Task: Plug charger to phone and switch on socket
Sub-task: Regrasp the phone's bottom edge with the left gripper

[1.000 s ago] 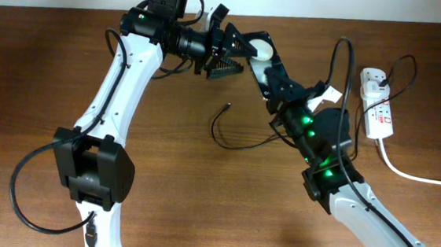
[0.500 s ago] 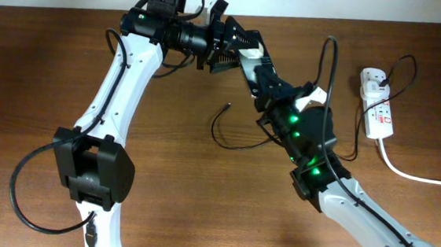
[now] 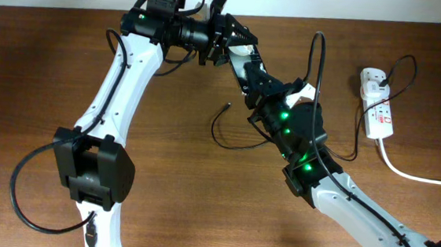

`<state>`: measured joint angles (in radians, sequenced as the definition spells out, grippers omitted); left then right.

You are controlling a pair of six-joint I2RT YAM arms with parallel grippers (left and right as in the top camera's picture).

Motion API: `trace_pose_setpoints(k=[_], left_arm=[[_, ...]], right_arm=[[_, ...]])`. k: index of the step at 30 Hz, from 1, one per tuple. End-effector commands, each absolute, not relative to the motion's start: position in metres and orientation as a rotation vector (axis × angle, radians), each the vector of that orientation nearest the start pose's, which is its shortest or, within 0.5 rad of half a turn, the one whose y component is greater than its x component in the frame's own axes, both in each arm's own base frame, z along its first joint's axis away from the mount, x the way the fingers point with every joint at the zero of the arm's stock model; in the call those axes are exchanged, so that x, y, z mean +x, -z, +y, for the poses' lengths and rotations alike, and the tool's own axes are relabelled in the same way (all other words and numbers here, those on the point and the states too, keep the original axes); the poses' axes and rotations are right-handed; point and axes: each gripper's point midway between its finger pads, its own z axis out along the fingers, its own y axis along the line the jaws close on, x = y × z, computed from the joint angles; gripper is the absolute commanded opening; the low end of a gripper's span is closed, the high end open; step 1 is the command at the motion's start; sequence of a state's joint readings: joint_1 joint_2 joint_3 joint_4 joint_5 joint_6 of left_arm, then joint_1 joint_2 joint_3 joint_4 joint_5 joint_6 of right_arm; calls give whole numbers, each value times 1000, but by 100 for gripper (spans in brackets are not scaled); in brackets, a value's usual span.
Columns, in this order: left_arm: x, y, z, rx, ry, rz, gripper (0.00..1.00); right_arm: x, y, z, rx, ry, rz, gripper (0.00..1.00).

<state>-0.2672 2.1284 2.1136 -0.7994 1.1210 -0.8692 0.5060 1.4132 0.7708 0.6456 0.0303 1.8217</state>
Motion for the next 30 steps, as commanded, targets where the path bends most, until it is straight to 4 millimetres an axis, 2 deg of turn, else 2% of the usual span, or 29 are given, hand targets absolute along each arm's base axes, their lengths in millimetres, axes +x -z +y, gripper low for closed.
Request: trace_pose_setpoints(k=[1, 7, 14, 17, 23, 26, 30], left_arm=[[449, -290, -287, -127, 1841, 2539, 40], [448, -290, -288, -125, 1841, 2540, 35], [451, -288, -287, -138, 1817, 2542, 30], [452, -286, -287, -154, 1800, 2545, 23], [454, -285, -286, -184, 1794, 2553, 20], [454, -285, -286, -184, 1794, 2553, 13], [454, -285, -286, -184, 1794, 2553, 8]], right_arm=[[408, -298, 211, 1166, -1723, 1383, 4], [411, -305, 207, 1172, -1715, 1349, 4], [409, -306, 211, 1157, -1732, 1367, 4], [408, -306, 212, 1154, -1736, 1372, 4], [408, -306, 212, 1151, -1739, 1376, 4], [408, -306, 212, 1151, -1739, 1376, 4], [408, -306, 212, 1151, -1739, 1376, 4]])
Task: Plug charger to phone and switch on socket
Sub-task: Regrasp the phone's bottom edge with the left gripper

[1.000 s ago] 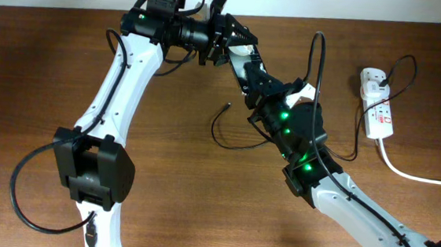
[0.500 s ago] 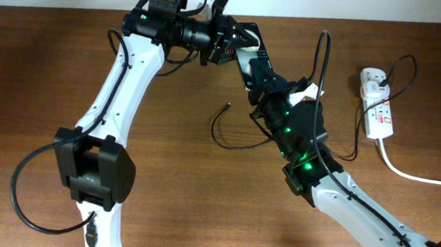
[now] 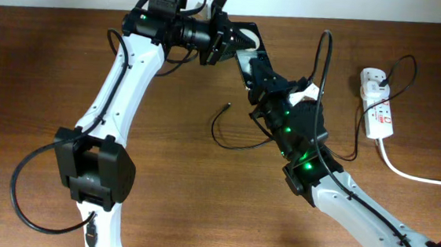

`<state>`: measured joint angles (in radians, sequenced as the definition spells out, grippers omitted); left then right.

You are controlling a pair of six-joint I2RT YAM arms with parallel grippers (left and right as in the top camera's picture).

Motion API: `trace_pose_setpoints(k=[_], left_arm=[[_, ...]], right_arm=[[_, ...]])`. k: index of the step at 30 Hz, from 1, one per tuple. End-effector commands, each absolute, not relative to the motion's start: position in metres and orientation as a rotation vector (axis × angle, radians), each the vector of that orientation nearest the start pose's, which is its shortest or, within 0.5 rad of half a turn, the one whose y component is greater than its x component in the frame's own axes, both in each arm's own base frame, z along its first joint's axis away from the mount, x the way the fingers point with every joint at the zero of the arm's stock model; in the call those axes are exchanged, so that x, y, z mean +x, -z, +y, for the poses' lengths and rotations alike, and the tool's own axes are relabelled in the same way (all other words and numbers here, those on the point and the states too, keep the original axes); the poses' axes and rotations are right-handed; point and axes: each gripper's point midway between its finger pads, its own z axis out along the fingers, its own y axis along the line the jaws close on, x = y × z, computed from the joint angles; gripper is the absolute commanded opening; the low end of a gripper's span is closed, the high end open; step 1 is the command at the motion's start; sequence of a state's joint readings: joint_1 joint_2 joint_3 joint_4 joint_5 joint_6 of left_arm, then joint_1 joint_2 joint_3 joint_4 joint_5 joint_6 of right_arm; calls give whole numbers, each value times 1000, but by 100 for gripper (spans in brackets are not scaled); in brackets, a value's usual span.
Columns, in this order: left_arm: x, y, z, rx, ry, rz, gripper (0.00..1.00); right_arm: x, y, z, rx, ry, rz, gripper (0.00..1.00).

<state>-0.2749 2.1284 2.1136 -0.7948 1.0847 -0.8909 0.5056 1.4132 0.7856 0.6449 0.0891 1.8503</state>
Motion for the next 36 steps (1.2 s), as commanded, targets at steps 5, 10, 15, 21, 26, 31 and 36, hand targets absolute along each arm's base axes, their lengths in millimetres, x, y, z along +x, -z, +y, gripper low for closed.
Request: trace_pose_setpoints(k=[5, 10, 15, 21, 26, 31, 36], left_arm=[[454, -285, -286, -185, 1793, 2553, 5], [455, -284, -286, -192, 1781, 2553, 0], [457, -282, -285, -200, 1766, 2554, 0], [459, -280, -283, -198, 1732, 2553, 0], [465, -278, -271, -216, 1715, 2541, 0], [470, -272, -250, -188, 1666, 2537, 0], [473, -251, -212, -255, 1530, 2596, 0]], right_arm=[[408, -306, 212, 1152, -1738, 1375, 4], [408, -306, 212, 1152, -1739, 1375, 17], [408, -306, 212, 1152, -1738, 1375, 36], [409, -301, 212, 1163, -1724, 1393, 65], [408, -288, 214, 1190, -1691, 1448, 88], [406, -257, 215, 1260, -1593, 1565, 99], [400, -223, 211, 1101, -1337, 1767, 99]])
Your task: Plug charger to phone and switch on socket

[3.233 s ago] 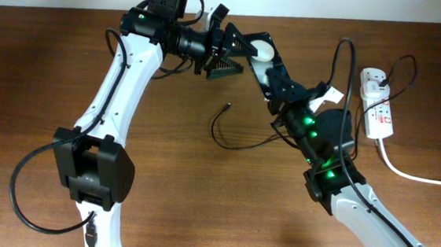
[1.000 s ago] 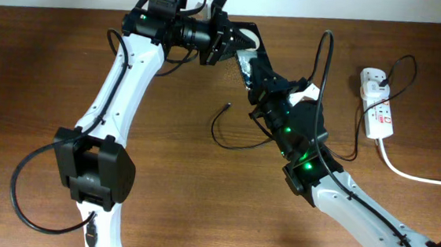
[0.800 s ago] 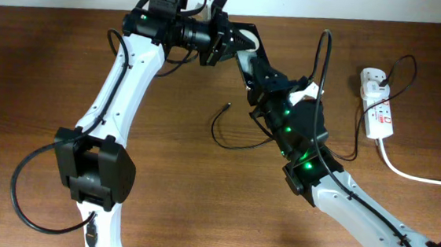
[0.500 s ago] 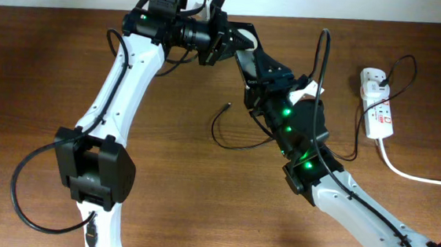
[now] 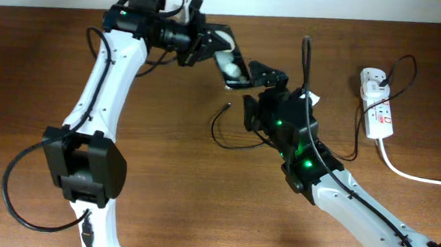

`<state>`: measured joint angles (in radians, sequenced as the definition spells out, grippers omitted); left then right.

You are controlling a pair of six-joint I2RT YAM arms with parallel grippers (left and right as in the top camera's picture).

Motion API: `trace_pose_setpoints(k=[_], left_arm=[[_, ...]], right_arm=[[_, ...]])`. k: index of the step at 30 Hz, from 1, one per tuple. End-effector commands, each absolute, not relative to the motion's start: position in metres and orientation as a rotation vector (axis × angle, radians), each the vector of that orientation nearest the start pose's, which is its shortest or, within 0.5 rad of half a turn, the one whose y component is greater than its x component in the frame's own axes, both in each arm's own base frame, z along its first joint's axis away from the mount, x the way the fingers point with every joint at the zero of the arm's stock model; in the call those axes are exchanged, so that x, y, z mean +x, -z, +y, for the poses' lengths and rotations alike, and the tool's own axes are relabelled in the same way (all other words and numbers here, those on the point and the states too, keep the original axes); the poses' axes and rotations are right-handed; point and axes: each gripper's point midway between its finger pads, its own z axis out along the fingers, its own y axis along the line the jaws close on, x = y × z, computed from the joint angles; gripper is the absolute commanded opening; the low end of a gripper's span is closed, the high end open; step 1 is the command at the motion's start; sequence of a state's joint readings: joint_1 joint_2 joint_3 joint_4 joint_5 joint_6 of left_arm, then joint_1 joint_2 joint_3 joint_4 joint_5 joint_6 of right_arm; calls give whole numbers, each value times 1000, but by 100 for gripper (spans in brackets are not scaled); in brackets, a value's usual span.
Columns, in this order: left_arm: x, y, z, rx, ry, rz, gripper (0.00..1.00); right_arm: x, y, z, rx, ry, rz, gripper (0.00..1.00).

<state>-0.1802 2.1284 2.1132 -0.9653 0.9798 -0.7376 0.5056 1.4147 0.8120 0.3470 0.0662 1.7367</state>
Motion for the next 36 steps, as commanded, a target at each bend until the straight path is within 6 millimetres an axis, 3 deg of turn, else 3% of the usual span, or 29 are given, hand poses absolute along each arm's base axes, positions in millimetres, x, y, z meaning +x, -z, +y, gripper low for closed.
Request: trace_pose_setpoints(k=[1, 4, 7, 9, 12, 16, 22, 26, 31, 34, 36], left_arm=[[472, -249, -205, -248, 1518, 2599, 0], [470, -245, -193, -177, 1481, 2599, 0], [463, -237, -183, -115, 1427, 2628, 0], [462, -229, -176, -140, 1363, 2666, 0], [461, -204, -155, -217, 1111, 2770, 0], [455, -199, -151, -94, 1063, 2785, 0], [448, -204, -150, 174, 1096, 2723, 0], [455, -221, -128, 173, 1241, 2604, 0], [462, -228, -93, 58, 1289, 2551, 0], [463, -228, -87, 40, 1284, 2549, 0], [462, -228, -87, 39, 1288, 2550, 0]], right_arm=[[398, -217, 210, 1076, -1294, 1803, 99], [388, -191, 208, 1067, -1192, 1930, 99], [368, -150, 200, 1055, -1009, 2123, 98], [356, -131, 191, 969, -872, 2234, 99], [333, -104, 178, 770, -660, 2421, 99], [310, -85, 169, 523, -501, 2576, 99], [291, -98, 174, 212, -477, 2685, 99], [292, -136, 174, 113, -435, 2707, 95], [330, -186, 195, 103, -486, 2624, 84], [363, -190, 214, 82, -446, 2680, 79], [392, -181, 234, 76, -442, 2727, 65]])
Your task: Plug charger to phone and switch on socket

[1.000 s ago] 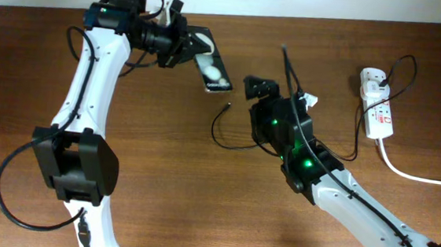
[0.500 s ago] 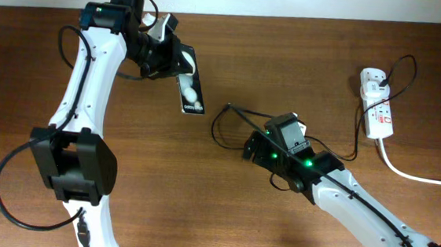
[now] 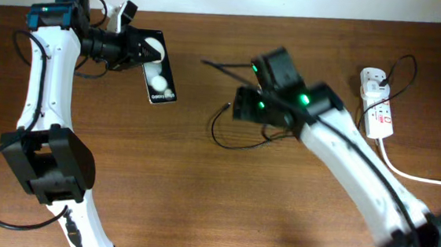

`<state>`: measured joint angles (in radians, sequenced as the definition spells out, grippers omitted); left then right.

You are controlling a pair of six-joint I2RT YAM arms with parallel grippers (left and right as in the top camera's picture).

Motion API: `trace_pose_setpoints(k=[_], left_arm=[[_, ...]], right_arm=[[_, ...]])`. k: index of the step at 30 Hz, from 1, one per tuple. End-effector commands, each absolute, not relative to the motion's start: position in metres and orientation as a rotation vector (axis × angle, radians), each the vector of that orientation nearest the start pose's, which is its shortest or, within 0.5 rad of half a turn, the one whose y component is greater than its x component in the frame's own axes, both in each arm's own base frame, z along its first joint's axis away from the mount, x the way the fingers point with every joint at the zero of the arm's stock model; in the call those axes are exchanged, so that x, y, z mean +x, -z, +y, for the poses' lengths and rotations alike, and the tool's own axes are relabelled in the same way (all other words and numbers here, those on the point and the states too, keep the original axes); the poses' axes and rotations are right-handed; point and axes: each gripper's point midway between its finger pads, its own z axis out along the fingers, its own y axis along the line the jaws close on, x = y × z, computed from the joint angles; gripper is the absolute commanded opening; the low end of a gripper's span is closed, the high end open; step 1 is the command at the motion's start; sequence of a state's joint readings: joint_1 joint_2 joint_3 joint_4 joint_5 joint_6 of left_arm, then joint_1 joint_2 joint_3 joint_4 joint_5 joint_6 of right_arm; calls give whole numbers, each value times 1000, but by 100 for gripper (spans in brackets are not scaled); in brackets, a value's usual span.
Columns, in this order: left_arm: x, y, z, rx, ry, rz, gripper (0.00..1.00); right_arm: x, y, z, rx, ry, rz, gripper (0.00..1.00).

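My left gripper (image 3: 135, 44) is shut on the top end of the black phone (image 3: 160, 73) and holds it at the back left of the table. The phone's screen shows white shapes. The thin black charger cable (image 3: 217, 134) lies looped at mid table, its free plug tip (image 3: 227, 106) resting on the wood. Right beside that tip, to its right, sits my right gripper (image 3: 241, 109), a dark shape from above; its jaws do not show clearly. The cable runs right to the white power strip (image 3: 378, 112), where a white charger (image 3: 374, 79) is plugged in.
A white mains cord (image 3: 417, 177) leaves the power strip toward the right edge. My right arm (image 3: 343, 165) crosses the table diagonally from the front right. The left arm (image 3: 37, 101) runs along the left side. The brown wooden table (image 3: 168, 190) ends at a pale wall behind.
My left gripper has moved left with the phone, from the back middle to the back left. The right arm has swung round, and its gripper now sits by the cable's plug tip.
Both grippers were first together at the phone at the back middle of the table, and a second later still there. Then the left gripper held the phone slightly further left, apart from the right gripper. Now the phone is at the back left.
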<state>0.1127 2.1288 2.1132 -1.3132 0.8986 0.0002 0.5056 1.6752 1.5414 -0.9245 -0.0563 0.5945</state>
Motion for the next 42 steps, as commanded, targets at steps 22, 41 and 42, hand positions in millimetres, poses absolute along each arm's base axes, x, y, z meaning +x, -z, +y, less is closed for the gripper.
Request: trace_pose_setpoints(k=[22, 41, 42], left_arm=[[460, -236, -93, 44, 1369, 2513, 0], [461, -232, -90, 37, 1326, 2536, 0], [461, -232, -90, 37, 1326, 2536, 0]], right_arm=[[430, -10, 273, 585, -469, 2943, 25], [434, 16, 273, 324, -428, 2969, 4], [433, 16, 273, 227, -427, 2977, 4]])
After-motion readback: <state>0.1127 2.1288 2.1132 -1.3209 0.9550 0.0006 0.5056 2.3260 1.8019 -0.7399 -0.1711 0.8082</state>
